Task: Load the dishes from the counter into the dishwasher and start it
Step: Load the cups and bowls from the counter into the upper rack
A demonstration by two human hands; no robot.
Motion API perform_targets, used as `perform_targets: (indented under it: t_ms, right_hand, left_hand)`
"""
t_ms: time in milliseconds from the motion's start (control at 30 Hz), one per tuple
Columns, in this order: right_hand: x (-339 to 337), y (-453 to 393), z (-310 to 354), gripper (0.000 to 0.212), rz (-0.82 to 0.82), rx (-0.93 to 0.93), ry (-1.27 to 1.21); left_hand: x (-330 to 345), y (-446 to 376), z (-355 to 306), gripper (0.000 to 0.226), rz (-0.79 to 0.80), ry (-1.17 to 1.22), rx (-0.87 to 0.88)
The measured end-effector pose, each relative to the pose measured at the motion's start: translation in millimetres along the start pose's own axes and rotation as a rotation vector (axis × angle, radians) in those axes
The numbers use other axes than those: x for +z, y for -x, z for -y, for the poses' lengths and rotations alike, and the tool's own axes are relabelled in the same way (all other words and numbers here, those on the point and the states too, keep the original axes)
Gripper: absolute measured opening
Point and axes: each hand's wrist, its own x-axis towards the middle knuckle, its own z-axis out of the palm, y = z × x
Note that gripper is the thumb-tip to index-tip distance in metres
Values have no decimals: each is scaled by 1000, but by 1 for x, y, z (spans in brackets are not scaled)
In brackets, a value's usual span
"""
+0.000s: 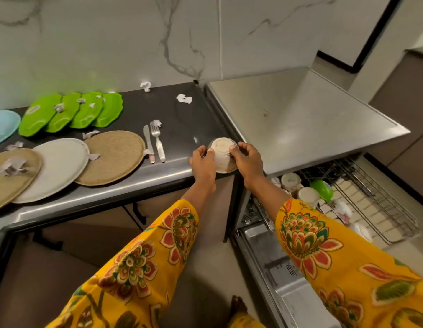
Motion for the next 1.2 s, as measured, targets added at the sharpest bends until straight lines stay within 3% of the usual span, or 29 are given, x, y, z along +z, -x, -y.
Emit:
perform_targets:
  t_ms: [500,633,733,1200]
  right_hand:
    - [-162,16,-57,34,-143,137,-6]
    - [-210,18,-77,19,-133,166,4]
    - [-244,16,-90,37,-131,208,29]
    - [-330,-15,-144,44,-81,313,15]
  left_hand:
    - [116,97,67,29,161,-103,-104]
    - [149,126,90,31,197,-131,-158]
    - [176,142,107,31,209,-145,-185]
    - [252,149,163,41,284,-317,-273]
